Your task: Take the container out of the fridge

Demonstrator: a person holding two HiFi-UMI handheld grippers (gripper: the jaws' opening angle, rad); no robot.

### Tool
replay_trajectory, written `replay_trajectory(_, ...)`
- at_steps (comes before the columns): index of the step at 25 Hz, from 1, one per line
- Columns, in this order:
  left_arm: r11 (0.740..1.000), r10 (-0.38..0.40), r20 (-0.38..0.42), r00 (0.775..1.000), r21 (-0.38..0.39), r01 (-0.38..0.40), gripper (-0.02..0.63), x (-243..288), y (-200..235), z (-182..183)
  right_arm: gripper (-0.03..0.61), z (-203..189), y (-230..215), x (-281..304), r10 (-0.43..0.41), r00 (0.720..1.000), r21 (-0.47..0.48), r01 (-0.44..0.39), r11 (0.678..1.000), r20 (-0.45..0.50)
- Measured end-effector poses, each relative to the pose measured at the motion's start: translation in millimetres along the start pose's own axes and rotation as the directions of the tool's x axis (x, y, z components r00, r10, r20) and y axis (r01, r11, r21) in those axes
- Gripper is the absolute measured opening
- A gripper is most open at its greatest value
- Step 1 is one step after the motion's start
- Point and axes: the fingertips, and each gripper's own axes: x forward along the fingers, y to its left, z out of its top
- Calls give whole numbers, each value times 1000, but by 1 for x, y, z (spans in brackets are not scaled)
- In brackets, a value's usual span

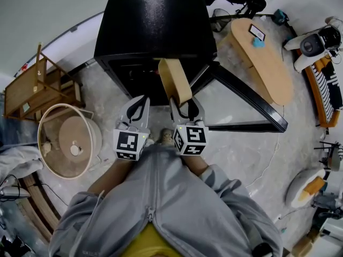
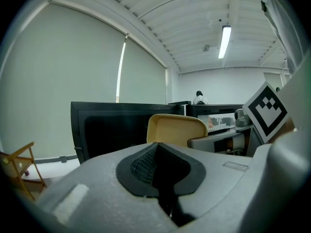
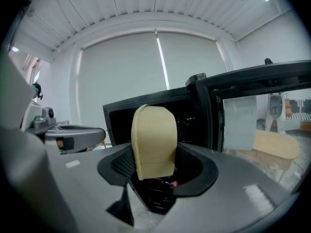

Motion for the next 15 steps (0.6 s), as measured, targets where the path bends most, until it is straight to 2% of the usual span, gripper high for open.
replay_trajectory(15, 1000, -12, -12, 1000, -8, 11, 3, 0, -1, -5, 213, -3, 14, -3, 33, 999, -46, -34, 998, -18)
